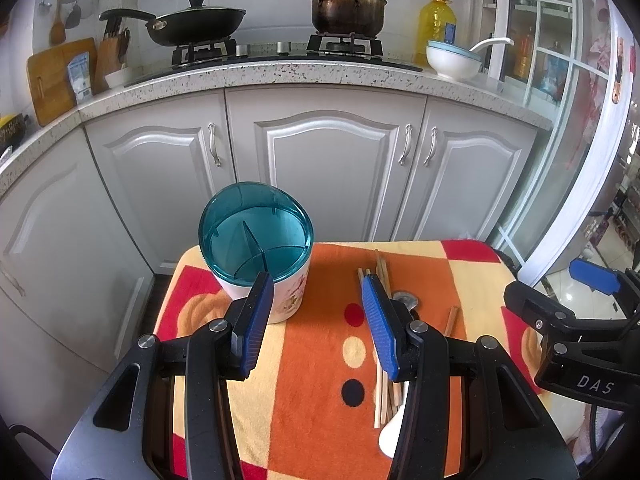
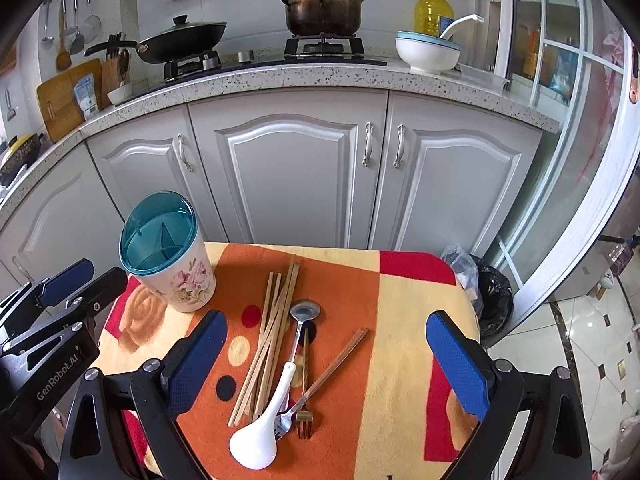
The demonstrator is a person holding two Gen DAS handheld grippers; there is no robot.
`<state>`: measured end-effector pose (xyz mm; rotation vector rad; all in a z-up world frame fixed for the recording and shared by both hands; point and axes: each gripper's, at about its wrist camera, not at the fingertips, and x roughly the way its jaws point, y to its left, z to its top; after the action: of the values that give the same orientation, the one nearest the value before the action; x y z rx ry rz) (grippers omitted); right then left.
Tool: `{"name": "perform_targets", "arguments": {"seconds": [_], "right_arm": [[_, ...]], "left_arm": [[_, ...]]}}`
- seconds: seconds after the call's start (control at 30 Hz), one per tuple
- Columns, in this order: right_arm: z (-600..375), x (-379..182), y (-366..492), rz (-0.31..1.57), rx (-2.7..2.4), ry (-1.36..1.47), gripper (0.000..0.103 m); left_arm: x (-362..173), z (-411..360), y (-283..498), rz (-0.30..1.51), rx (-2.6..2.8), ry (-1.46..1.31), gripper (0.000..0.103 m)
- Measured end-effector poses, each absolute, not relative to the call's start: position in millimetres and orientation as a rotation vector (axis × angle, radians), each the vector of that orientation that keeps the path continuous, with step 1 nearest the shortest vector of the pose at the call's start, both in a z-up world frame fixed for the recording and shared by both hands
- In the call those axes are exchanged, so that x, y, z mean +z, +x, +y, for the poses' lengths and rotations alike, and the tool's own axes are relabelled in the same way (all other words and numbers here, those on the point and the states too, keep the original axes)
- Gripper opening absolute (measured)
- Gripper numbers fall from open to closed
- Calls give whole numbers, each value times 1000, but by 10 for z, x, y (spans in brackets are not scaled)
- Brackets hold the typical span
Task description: Organize utensils
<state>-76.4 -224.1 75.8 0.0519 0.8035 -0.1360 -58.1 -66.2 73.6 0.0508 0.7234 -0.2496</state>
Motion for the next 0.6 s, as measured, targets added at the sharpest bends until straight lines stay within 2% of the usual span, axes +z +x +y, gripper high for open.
{"name": "perform_targets", "arguments": {"seconds": [0.6], "right_arm": [[-2204,661,-715,836,-116,29,100]], "left_arm": [[662,-694,-540,743,-254,56,46]]}}
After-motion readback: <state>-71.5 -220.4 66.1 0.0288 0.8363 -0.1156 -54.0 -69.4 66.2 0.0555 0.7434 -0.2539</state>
